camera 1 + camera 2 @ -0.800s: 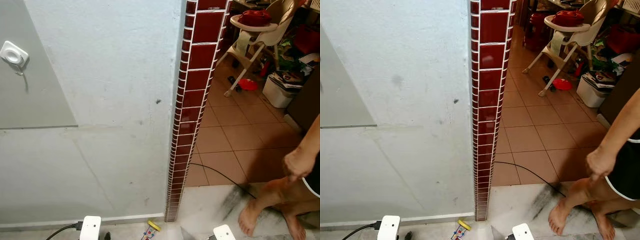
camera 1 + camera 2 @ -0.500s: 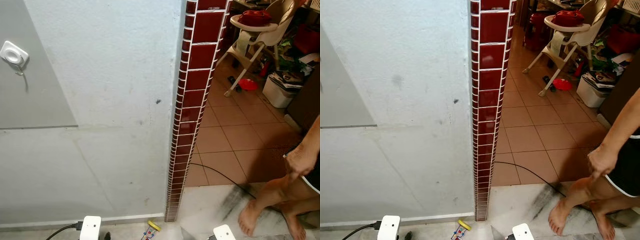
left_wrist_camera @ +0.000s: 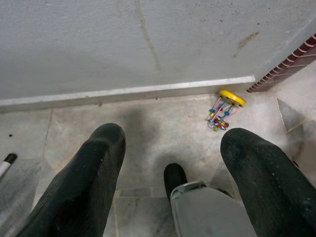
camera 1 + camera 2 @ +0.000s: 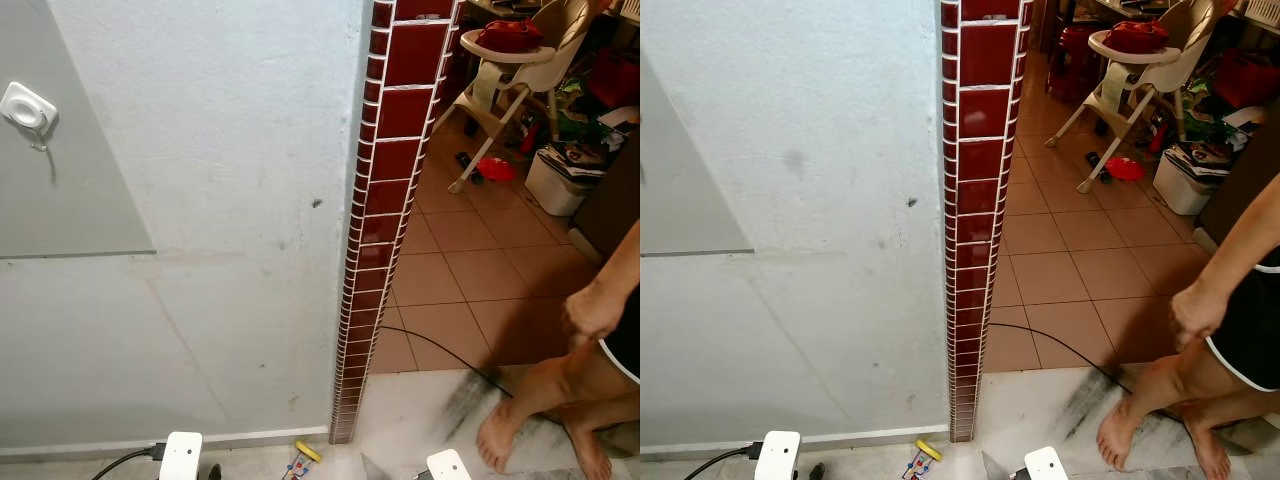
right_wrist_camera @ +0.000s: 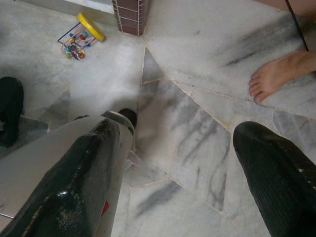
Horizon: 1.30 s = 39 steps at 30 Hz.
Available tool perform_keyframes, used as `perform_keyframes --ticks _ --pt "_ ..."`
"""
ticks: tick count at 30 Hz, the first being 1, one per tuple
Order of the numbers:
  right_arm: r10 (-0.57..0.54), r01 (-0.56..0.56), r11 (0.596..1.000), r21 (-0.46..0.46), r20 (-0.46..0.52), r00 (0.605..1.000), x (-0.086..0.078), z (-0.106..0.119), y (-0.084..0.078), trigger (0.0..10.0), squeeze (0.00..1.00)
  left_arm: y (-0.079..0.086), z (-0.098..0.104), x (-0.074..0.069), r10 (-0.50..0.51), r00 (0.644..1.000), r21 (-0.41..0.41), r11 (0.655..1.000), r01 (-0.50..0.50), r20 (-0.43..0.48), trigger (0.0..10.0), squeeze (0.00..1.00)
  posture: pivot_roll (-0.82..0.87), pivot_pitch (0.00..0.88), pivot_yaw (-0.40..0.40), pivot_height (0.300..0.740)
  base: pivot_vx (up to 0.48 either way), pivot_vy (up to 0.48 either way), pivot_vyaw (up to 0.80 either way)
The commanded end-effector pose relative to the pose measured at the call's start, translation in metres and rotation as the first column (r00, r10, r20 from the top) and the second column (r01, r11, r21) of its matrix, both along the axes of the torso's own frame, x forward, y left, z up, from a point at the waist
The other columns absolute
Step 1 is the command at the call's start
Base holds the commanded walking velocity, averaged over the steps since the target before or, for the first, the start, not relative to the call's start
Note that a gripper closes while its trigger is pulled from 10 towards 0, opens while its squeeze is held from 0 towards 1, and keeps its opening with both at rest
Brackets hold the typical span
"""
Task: Hang keys on a hook
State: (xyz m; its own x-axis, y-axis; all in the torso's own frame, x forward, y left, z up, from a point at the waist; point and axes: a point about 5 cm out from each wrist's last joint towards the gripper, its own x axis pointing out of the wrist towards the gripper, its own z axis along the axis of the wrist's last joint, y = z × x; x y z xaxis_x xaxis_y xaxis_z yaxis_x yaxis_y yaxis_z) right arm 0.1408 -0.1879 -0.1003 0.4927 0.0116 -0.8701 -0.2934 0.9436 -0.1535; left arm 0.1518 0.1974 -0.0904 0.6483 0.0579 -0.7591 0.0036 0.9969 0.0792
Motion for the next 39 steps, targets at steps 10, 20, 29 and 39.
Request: perform_keyframes --ticks 10,20,29,39 --pt "-0.084 0.073 0.986 0.150 0.065 0.994 0.0473 0.0174 0.0168 10.0 0.00 0.0004 -0.0104 -0.0144 0.063 0.982 -0.006 0.998 -0.065 -0.180 10.0 0.00 -0.10 0.000 0.018 0.740 0.000 0.000 0.00" --pt "-0.078 0.068 0.987 0.148 0.065 0.995 0.0474 0.0174 0.0175 10.0 0.00 -0.0005 -0.0091 -0.0106 0.062 0.984 -0.011 0.998 -0.065 -0.166 10.0 0.00 -0.10 0.000 0.016 0.740 0.000 0.000 0.00" --pt "-0.082 0.072 0.987 0.141 0.062 0.995 0.0472 0.0176 0.0140 10.0 0.00 -0.0006 -0.0086 -0.0084 0.068 0.983 -0.013 0.997 -0.071 -0.168 10.0 0.00 -0.09 0.000 -0.003 0.740 0.000 0.000 0.00" --pt "-0.082 0.076 0.990 0.123 0.050 0.995 0.0452 0.0165 0.0118 10.0 0.00 -0.0023 -0.0083 -0.0071 0.077 0.984 -0.018 0.997 -0.081 -0.161 10.0 0.00 -0.08 0.000 -0.001 0.740 0.000 0.000 0.00"
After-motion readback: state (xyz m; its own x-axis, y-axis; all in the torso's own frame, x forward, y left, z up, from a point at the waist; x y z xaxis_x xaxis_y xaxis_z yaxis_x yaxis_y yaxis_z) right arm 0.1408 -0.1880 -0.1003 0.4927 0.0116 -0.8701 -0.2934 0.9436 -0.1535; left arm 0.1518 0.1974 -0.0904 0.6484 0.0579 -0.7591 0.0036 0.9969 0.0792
